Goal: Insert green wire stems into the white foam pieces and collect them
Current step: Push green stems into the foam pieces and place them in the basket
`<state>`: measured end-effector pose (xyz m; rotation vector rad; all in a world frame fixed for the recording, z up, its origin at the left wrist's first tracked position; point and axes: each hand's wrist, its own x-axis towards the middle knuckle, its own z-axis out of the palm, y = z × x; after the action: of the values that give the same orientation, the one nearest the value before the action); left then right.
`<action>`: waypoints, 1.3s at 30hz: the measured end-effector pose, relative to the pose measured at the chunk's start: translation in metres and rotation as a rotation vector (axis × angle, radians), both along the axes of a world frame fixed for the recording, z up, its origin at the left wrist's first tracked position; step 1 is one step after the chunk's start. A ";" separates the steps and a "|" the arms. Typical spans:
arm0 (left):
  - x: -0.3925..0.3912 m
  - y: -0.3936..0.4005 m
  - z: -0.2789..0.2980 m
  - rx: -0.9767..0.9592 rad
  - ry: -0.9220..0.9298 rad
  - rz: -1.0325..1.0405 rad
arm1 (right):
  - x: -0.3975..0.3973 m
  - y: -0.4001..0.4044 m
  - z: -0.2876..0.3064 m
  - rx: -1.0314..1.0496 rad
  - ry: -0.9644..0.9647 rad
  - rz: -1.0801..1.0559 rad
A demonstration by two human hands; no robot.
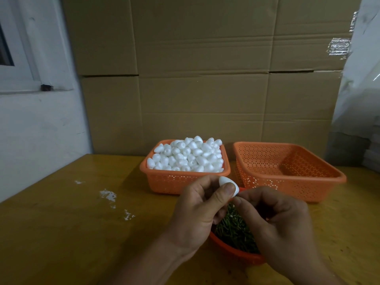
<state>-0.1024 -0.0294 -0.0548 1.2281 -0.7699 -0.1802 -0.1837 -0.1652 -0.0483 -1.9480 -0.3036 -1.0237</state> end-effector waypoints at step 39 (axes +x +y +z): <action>-0.003 -0.007 -0.018 0.174 -0.337 0.238 | 0.156 -0.150 0.025 -0.262 1.062 -0.705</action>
<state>-0.1050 -0.0360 -0.0725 1.5272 -0.9026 0.1632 -0.0279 -0.3152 -0.0229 -2.6060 0.9299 -0.2007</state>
